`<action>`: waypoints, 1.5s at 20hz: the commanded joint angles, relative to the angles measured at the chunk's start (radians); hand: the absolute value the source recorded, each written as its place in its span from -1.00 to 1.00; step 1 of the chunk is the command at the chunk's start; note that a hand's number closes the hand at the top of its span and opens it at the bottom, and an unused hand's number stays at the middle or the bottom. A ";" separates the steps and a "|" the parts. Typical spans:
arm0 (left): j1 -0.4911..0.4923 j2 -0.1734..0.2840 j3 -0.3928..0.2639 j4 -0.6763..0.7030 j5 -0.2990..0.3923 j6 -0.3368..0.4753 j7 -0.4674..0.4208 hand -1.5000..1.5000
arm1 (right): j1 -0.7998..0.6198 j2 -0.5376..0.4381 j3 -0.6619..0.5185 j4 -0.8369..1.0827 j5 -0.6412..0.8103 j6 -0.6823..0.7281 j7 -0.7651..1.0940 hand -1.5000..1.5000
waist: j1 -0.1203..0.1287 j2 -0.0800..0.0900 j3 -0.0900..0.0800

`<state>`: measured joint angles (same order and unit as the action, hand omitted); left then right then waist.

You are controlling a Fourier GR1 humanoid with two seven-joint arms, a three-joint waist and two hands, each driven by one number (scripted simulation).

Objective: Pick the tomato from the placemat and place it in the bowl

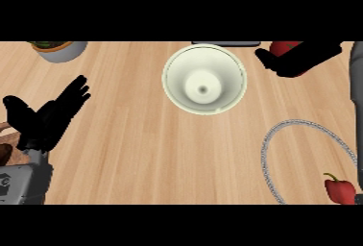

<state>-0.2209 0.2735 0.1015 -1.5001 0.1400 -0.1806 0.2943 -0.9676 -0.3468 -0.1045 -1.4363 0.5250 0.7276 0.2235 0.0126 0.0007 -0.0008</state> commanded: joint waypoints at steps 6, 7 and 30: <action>-0.061 -0.006 0.012 0.078 -0.011 -0.011 -0.015 0.00 | -0.165 0.133 0.084 0.306 0.151 -0.229 -0.015 1.00 | 0.005 0.006 0.000; -0.045 -0.028 -0.008 0.068 -0.036 0.007 -0.045 0.00 | -0.189 0.146 0.072 0.374 0.164 -0.269 -0.015 1.00 | 0.011 0.008 0.000; -0.115 -0.049 -0.048 0.012 -0.031 -0.009 0.027 0.00 | -0.347 0.324 -0.175 1.154 0.061 -0.600 -0.228 -1.00 | 0.081 0.043 0.002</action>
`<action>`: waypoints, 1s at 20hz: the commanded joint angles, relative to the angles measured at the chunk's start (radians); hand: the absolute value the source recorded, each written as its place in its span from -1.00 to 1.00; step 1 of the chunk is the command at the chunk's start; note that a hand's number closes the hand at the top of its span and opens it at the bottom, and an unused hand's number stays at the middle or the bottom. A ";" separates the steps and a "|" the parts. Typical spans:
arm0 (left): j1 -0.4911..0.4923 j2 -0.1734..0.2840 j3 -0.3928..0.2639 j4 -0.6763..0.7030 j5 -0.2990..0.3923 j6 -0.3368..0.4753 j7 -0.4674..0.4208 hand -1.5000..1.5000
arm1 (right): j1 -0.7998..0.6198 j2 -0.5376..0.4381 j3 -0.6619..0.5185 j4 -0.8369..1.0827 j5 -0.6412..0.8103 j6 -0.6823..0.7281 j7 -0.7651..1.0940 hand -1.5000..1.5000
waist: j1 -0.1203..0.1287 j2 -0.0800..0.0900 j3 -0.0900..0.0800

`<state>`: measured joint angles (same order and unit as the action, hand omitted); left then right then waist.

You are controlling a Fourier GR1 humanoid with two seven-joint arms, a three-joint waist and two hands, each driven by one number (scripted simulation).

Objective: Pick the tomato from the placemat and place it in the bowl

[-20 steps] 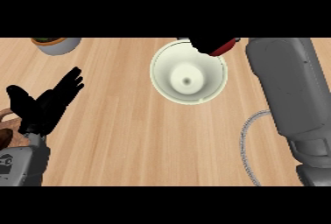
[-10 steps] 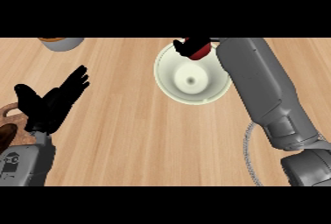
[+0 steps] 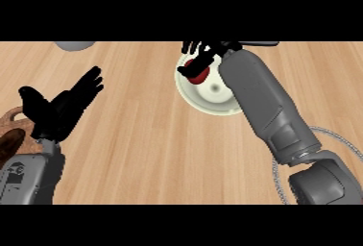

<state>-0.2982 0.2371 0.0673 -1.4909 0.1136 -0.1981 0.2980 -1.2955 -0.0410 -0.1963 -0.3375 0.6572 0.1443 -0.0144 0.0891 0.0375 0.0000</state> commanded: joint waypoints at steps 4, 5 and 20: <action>0.000 -0.009 -0.024 -0.022 -0.003 -0.012 0.010 0.00 | -0.006 0.040 -0.093 0.082 -0.075 -0.104 -0.078 -1.00 | 0.028 0.005 0.000; 0.004 0.011 0.004 0.021 0.003 -0.024 -0.021 0.00 | -0.020 0.035 -0.112 0.076 -0.088 -0.106 -0.090 -1.00 | 0.020 0.008 0.000; 0.010 -0.003 0.008 -0.006 -0.004 0.004 -0.001 0.00 | 0.019 -0.201 -0.219 0.102 -0.134 -0.262 -0.259 -1.00 | -0.010 -0.003 0.001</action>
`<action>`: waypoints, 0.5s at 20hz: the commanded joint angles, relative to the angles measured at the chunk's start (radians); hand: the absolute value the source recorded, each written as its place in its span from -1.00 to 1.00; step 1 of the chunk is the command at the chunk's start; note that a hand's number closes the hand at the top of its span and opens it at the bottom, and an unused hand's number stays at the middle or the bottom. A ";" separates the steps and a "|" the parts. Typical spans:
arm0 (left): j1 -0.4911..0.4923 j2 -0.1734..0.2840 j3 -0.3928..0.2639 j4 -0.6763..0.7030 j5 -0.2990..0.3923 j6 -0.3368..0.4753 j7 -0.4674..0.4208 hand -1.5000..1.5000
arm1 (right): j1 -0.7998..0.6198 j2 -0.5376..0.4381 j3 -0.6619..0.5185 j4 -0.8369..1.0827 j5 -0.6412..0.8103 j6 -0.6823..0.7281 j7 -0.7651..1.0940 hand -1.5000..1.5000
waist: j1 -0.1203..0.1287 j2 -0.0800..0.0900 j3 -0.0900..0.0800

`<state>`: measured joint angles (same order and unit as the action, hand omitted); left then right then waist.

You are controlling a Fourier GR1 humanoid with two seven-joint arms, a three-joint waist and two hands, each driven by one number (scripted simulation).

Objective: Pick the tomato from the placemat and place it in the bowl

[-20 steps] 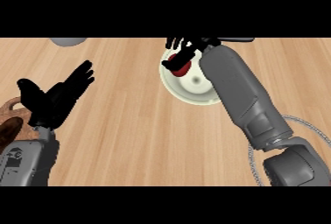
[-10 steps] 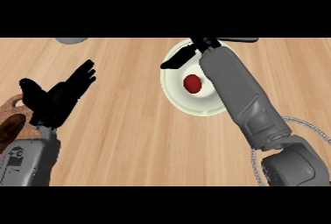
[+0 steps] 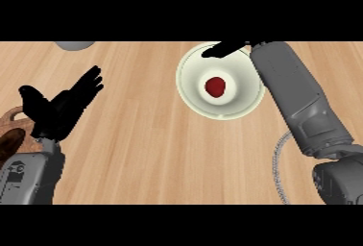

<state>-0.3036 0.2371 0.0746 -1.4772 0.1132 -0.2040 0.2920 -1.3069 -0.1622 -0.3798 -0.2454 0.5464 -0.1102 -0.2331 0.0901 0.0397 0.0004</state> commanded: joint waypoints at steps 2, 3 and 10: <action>0.005 0.015 0.011 -0.010 0.010 -0.016 0.004 0.00 | 0.028 -0.139 -0.029 0.020 -0.017 0.065 -0.074 -1.00 | -0.021 -0.009 0.001; 0.037 -0.022 -0.003 -0.023 -0.015 0.029 -0.005 0.00 | 0.060 -0.130 -0.041 0.011 -0.032 0.054 -0.136 -1.00 | -0.023 -0.012 0.001; 0.047 0.053 0.059 -0.019 0.036 -0.033 0.015 0.00 | 0.091 -0.290 -0.035 -0.015 -0.049 0.316 -0.344 -1.00 | -0.051 -0.027 0.001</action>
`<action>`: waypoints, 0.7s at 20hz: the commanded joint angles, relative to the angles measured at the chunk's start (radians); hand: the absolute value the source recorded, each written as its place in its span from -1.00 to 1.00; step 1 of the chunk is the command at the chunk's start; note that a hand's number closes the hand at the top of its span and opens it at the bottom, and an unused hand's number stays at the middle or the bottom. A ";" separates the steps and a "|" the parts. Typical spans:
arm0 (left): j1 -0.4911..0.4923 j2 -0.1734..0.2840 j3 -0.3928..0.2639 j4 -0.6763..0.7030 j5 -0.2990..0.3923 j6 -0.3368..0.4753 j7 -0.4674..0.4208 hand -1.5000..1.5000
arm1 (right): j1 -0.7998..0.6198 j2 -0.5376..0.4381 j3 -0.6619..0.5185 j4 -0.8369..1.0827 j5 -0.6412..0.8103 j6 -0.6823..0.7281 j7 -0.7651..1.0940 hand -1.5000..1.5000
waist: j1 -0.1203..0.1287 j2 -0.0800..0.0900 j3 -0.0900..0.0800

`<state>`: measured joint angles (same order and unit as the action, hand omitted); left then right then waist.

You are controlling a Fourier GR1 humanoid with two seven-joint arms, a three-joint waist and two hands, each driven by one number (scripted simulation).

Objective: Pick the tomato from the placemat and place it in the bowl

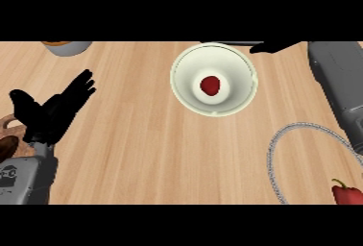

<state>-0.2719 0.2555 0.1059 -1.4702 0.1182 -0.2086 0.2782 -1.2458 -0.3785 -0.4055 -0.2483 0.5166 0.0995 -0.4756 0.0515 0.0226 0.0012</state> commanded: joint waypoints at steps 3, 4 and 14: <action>0.020 -0.009 0.008 0.001 -0.018 0.029 0.010 0.00 | 0.071 -0.099 -0.018 -0.036 -0.051 0.214 -0.158 -1.00 | -0.040 -0.018 -0.001; 0.026 0.019 0.030 -0.012 0.013 -0.006 0.006 0.00 | 0.087 -0.130 -0.030 -0.043 -0.073 0.300 -0.204 -1.00 | -0.047 -0.022 0.000; 0.100 -0.014 0.012 -0.061 -0.018 0.031 0.005 0.00 | 0.315 -0.264 -0.046 -0.100 -0.185 0.710 -0.368 1.00 | -0.069 -0.031 0.000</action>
<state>-0.2077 0.2530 0.1264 -1.4993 0.1091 -0.1884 0.2783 -1.0443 -0.6017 -0.4530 -0.3208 0.3598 0.5915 -0.6651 -0.0114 -0.0039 0.0009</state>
